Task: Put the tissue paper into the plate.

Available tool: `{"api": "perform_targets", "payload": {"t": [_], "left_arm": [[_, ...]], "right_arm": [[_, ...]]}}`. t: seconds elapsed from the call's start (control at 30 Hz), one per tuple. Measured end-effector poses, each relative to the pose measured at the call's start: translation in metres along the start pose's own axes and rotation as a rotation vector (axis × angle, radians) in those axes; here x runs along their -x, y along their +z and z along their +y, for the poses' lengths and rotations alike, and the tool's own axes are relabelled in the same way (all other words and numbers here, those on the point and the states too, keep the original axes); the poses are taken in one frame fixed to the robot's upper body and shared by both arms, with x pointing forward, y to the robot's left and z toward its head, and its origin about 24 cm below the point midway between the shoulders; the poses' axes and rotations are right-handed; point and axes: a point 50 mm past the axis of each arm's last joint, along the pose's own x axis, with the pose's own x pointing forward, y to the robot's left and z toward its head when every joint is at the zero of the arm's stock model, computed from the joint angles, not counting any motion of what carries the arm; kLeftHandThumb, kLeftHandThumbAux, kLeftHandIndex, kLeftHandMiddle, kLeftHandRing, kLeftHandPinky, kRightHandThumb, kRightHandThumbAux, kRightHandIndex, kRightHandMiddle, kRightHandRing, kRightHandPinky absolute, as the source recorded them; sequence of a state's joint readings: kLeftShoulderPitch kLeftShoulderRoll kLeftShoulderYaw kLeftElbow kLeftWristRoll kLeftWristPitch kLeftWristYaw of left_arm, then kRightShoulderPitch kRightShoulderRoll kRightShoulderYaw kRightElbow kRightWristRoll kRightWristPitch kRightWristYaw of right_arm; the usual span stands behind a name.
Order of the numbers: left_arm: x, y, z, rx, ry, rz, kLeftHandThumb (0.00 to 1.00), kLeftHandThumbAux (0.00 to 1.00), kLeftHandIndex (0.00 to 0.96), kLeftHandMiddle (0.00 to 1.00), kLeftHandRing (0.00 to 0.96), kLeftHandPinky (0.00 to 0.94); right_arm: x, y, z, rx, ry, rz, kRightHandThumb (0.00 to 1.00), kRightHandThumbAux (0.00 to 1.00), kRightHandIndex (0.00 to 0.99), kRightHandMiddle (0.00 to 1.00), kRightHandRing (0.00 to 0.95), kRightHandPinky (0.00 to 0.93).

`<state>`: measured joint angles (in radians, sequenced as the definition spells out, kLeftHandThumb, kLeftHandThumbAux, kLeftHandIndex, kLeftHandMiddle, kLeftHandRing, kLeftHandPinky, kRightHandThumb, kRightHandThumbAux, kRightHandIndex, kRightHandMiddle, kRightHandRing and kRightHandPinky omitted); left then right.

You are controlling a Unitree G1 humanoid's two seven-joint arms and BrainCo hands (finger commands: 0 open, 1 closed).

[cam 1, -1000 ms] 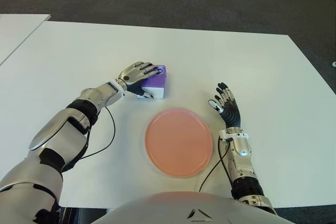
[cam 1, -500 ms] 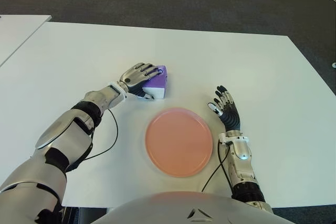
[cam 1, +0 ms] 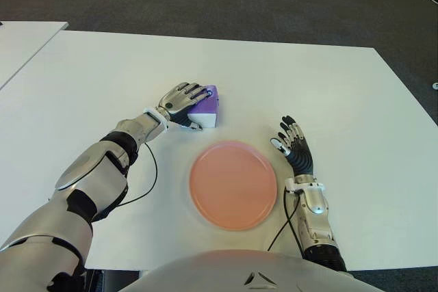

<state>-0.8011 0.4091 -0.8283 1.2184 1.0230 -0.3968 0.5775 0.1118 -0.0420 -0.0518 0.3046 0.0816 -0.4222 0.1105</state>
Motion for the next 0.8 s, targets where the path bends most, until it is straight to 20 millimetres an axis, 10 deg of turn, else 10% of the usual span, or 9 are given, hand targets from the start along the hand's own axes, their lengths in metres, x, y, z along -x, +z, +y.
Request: {"api": "perform_targets", "payload": {"t": [0.33, 0.8], "left_arm": [[-0.0005, 0.0002, 0.0000, -0.007, -0.004, -0.002, 0.112, 0.375, 0.000, 0.000, 0.000, 0.004], [0.0002, 0.0033, -0.0012, 0.016, 0.094, 0.036, 0.707, 0.510, 0.318, 0.348, 0.388, 0.474]], "right_arm": [[0.0011, -0.0002, 0.0000, -0.003, 0.001, 0.012, 0.000, 0.654, 0.000, 0.000, 0.000, 0.000], [0.0011, -0.0002, 0.0000, -0.004, 0.000, 0.014, 0.000, 0.657, 0.000, 0.000, 0.000, 0.000]]}}
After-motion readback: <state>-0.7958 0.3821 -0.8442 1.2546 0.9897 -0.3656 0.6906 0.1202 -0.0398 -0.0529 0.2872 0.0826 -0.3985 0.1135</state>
